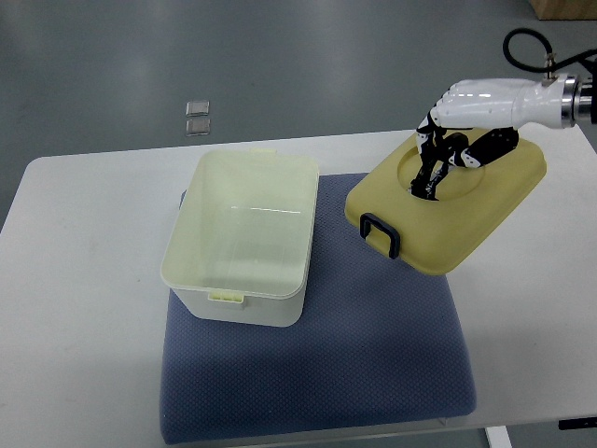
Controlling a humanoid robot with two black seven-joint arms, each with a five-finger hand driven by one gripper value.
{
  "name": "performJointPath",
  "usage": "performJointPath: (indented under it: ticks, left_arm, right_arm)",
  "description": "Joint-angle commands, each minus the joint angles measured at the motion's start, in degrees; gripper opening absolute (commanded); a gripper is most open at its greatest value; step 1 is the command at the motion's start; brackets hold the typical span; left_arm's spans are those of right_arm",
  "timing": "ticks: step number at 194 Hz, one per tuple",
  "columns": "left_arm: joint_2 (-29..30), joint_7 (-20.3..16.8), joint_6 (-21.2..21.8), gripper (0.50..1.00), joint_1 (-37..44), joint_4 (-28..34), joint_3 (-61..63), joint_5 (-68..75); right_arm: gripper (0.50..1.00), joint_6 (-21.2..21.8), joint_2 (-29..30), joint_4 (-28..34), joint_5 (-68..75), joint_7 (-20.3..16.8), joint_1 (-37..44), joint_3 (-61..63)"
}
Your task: Open white storage box with right hand
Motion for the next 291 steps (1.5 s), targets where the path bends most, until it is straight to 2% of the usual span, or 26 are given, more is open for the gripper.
performJointPath:
  ticks: [1, 86, 146, 148, 149, 150, 151, 152, 153, 154, 155, 157, 158, 219, 255, 269, 291]
  left_arm:
    - [0.0, 0.0, 0.0, 1.0, 0.0, 0.1, 0.0, 0.0]
    - [0.0, -0.1, 0.0, 1.0, 0.0, 0.1, -0.2, 0.0]
    - [0.0, 0.0, 0.0, 1.0, 0.0, 0.2, -0.2, 0.0]
    - [0.0, 0.0, 0.0, 1.0, 0.0, 0.2, -0.2, 0.0]
    - [0.0, 0.0, 0.0, 1.0, -0.1, 0.2, -0.2, 0.0]
    - [0.0, 0.0, 0.0, 1.0, -0.1, 0.2, -0.2, 0.0]
    - [0.0, 0.0, 0.0, 1.0, 0.0, 0.2, -0.2, 0.0]
    - [0.0, 0.0, 0.0, 1.0, 0.0, 0.2, -0.2, 0.0]
    - [0.0, 0.0, 0.0, 1.0, 0.0, 0.2, -0.2, 0.0]
    - [0.0, 0.0, 0.0, 1.0, 0.0, 0.2, -0.2, 0.0]
    - [0.0, 0.0, 0.0, 1.0, 0.0, 0.2, -0.2, 0.0]
    - [0.0, 0.0, 0.0, 1.0, 0.0, 0.2, -0.2, 0.0]
    - [0.0, 0.0, 0.0, 1.0, 0.0, 0.2, -0.2, 0.0]
    - [0.0, 0.0, 0.0, 1.0, 0.0, 0.2, -0.1, 0.0]
    - [0.0, -0.1, 0.0, 1.0, 0.0, 0.2, -0.2, 0.0]
    - [0.0, 0.0, 0.0, 1.0, -0.1, 0.2, -0.2, 0.0]
    - [0.0, -0.1, 0.0, 1.0, 0.0, 0.2, -0.1, 0.0]
  right_arm:
    - [0.5, -2.4, 0.6, 0.0, -0.5, 0.0, -3.5, 0.0]
    - [0.5, -9.3, 7.2, -0.1, -0.4, -0.3, -10.6, 0.4]
    - [0.5, -10.7, 8.9, -1.0, 0.3, -0.4, -13.6, 1.1]
    - [0.507, -10.6, 8.9, -1.0, 0.3, -0.4, -13.7, 1.1]
    - [0.608, -10.6, 8.9, -1.0, 0.4, -0.4, -13.7, 1.1]
    - [0.609, -10.6, 8.9, -1.0, 0.4, -0.4, -13.7, 1.1]
    - [0.726, -10.6, 8.9, -1.0, 0.5, -0.4, -13.7, 1.2]
    - [0.727, -10.6, 8.9, -1.0, 0.5, -0.4, -13.7, 1.2]
    - [0.833, -10.6, 8.8, -1.0, 0.6, -0.4, -13.7, 1.2]
    - [0.834, -10.6, 8.8, -1.0, 0.6, -0.4, -13.7, 1.2]
    - [0.912, -10.6, 8.8, -1.0, 0.6, -0.4, -13.8, 1.2]
    - [0.913, -10.6, 8.8, -1.0, 0.6, -0.4, -13.8, 1.2]
    - [0.956, -10.6, 8.8, -1.0, 0.6, -0.4, -13.8, 1.2]
    - [0.952, -10.1, 8.0, -0.9, 2.3, -0.4, -14.1, 4.6]
    - [0.952, -9.4, 5.5, -1.1, 3.2, -0.4, -13.2, 7.2]
    - [0.952, -6.6, 4.4, -2.2, 4.8, -0.5, -13.1, 11.8]
    - [0.952, 2.2, 4.3, -5.0, 12.7, -1.9, -13.7, 25.6]
